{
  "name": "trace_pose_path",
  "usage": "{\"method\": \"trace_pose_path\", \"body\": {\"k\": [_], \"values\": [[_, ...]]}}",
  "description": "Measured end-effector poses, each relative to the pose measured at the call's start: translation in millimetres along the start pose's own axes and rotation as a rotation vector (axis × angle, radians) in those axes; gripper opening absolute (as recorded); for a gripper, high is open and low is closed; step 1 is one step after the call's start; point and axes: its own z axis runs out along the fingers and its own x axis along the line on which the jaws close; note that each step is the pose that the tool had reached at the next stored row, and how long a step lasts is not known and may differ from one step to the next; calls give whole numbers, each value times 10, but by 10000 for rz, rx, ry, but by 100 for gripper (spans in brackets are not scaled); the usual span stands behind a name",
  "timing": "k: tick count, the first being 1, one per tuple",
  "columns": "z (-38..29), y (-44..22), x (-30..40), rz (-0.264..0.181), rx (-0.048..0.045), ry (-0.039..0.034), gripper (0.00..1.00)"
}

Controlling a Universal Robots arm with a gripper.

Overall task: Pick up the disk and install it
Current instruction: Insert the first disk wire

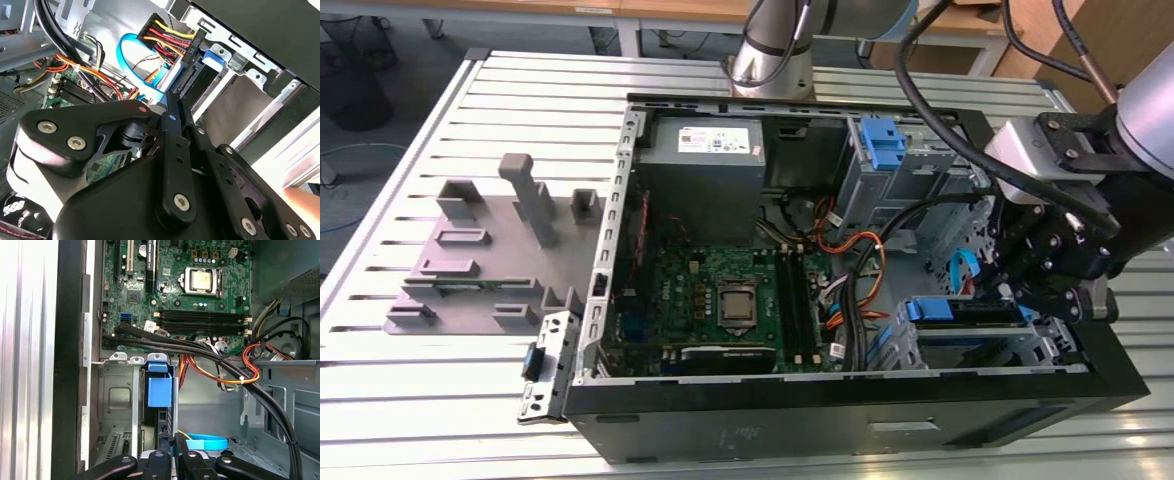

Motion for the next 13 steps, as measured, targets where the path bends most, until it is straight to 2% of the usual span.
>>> {"method": "trace_pose_path", "body": {"k": [13], "values": [[38,4,4,0,1,-4,16]]}}
